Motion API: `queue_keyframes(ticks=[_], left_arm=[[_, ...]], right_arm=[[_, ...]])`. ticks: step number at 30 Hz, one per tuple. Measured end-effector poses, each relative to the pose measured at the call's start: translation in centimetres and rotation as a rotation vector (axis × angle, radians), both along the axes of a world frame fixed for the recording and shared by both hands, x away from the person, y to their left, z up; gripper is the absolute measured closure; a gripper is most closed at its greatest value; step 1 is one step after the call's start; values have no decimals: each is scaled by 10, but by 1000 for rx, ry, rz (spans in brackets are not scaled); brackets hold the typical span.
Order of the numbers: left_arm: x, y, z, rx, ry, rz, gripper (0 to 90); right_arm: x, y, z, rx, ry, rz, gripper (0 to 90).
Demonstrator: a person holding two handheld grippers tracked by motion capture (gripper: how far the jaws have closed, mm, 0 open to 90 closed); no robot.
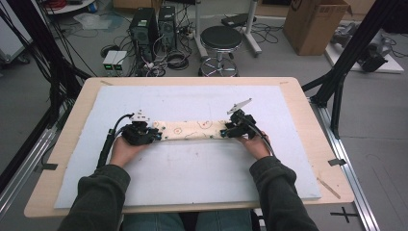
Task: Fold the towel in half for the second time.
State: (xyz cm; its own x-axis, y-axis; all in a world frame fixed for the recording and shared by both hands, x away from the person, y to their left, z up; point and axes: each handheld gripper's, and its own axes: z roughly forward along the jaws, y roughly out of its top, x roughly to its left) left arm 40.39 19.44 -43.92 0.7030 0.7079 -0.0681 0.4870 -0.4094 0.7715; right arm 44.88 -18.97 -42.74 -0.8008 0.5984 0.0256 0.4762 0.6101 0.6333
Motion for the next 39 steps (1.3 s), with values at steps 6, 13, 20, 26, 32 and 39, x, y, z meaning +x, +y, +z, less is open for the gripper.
queue_keyframes(ticks=[6,13,20,26,32,39], left_arm=[[0,0,1,-4,6,5,681],[0,5,9,-69,-1,27,621],[-5,9,18,-98,-14,34,578],[-11,7,25,-99,-20,27,539],[-15,9,30,-116,-29,28,487],[-19,10,35,-132,-39,28,441]], right_arm=[[1,1,0,6,3,-6,550],[3,-1,3,59,13,-29,491],[0,-3,10,99,-1,-51,421],[-4,-7,18,133,-14,-64,362],[-10,-11,27,171,-29,-77,301],[-14,-14,32,192,-45,-81,227]])
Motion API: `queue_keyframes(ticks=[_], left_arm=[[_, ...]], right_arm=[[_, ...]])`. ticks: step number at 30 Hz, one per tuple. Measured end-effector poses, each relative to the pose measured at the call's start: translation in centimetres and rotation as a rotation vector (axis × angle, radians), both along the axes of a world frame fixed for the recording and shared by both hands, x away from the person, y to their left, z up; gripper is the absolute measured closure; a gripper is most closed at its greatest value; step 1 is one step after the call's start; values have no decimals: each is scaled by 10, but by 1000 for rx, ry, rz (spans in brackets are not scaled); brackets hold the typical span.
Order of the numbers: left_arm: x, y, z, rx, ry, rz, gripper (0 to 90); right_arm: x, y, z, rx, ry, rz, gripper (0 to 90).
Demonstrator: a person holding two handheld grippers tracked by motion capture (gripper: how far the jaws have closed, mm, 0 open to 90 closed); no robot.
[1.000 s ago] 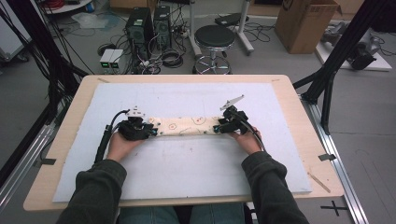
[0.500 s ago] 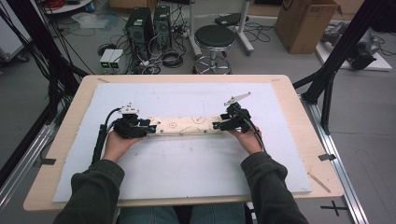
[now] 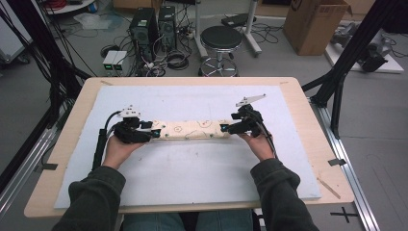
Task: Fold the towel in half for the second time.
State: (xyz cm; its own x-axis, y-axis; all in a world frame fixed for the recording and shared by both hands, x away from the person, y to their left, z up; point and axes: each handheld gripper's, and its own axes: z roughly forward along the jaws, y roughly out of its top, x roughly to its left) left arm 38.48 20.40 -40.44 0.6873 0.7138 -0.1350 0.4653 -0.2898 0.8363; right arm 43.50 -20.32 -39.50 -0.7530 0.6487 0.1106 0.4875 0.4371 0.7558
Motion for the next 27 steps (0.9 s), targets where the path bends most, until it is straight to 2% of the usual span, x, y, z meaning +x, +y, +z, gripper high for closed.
queue_keyframes(ticks=[5,6,12,15,27], left_arm=[[-3,-1,2,18,-4,-6,397],[-5,-2,3,10,-6,-6,392],[-11,0,10,16,-28,-11,380],[-14,0,12,22,-35,-11,362],[-26,-2,20,47,-41,-27,320]], right_arm=[[-1,-2,1,15,10,1,182],[-2,-3,2,16,16,-1,181],[-7,-6,8,20,-6,-5,153],[-9,-10,11,40,-12,-20,129],[-18,-19,19,48,-15,-10,124]])
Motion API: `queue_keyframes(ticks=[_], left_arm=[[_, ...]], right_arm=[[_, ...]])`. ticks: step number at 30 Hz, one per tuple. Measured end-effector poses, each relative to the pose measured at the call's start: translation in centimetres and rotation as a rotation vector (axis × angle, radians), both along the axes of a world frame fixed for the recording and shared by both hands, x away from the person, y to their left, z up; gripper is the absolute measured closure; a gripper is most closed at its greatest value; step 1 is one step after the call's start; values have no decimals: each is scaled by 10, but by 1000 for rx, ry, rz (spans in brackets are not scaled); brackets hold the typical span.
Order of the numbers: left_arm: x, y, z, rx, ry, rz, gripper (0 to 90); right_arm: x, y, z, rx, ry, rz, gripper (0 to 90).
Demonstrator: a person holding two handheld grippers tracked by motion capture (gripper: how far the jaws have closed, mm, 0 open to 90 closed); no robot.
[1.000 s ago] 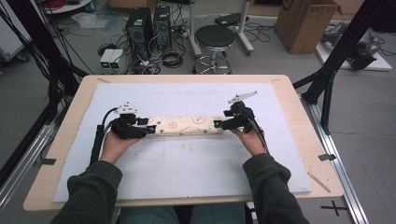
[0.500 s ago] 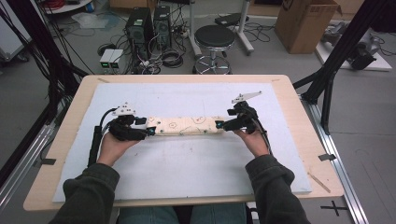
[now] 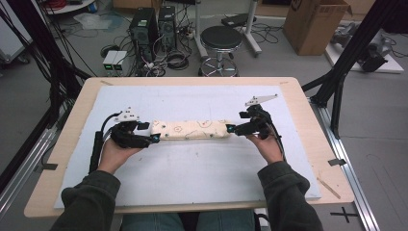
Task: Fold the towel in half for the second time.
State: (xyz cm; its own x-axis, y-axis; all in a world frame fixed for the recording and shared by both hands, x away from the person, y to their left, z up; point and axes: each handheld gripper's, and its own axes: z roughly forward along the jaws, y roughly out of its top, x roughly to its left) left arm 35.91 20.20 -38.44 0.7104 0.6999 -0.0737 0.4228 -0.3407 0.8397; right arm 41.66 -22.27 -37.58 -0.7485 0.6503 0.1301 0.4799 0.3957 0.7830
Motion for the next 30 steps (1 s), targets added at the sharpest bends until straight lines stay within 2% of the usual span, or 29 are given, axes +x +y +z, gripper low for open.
queue_keyframes(ticks=[3,8,11,30], left_arm=[[-6,3,0,-17,-18,11,318],[-14,10,-5,-16,-4,25,309],[-19,15,-5,-28,-10,35,308],[-44,31,-16,-42,-6,57,298]], right_arm=[[-4,-3,3,4,-7,0,123],[-10,-6,8,9,-16,3,123],[-14,-6,8,9,-33,4,124],[-38,-29,-12,12,-20,-21,124]])
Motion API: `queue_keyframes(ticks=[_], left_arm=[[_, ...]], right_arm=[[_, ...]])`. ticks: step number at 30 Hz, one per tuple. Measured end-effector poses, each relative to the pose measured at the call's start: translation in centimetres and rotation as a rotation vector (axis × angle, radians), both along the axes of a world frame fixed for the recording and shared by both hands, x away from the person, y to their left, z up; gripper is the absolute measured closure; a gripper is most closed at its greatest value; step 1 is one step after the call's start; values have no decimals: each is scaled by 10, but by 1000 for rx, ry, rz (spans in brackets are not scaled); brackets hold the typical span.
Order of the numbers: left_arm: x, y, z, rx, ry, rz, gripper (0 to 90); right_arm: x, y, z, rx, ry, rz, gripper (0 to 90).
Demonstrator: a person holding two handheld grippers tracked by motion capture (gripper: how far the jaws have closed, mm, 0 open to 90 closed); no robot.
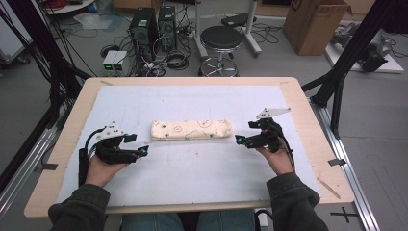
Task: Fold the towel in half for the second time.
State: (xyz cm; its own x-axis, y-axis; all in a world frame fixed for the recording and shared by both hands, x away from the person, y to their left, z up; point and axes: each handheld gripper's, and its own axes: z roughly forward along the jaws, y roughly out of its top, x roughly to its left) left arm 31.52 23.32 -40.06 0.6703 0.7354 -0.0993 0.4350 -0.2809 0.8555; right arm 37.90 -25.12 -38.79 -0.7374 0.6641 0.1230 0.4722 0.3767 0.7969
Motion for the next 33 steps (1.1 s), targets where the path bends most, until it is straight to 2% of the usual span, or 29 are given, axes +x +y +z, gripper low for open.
queue_keyframes(ticks=[8,33], left_arm=[[-9,5,-1,4,-5,6,287],[-36,12,-8,12,-17,13,273]], right_arm=[[-11,-14,-10,-2,2,-22,123],[-43,-45,-20,-9,-11,-69,122]])
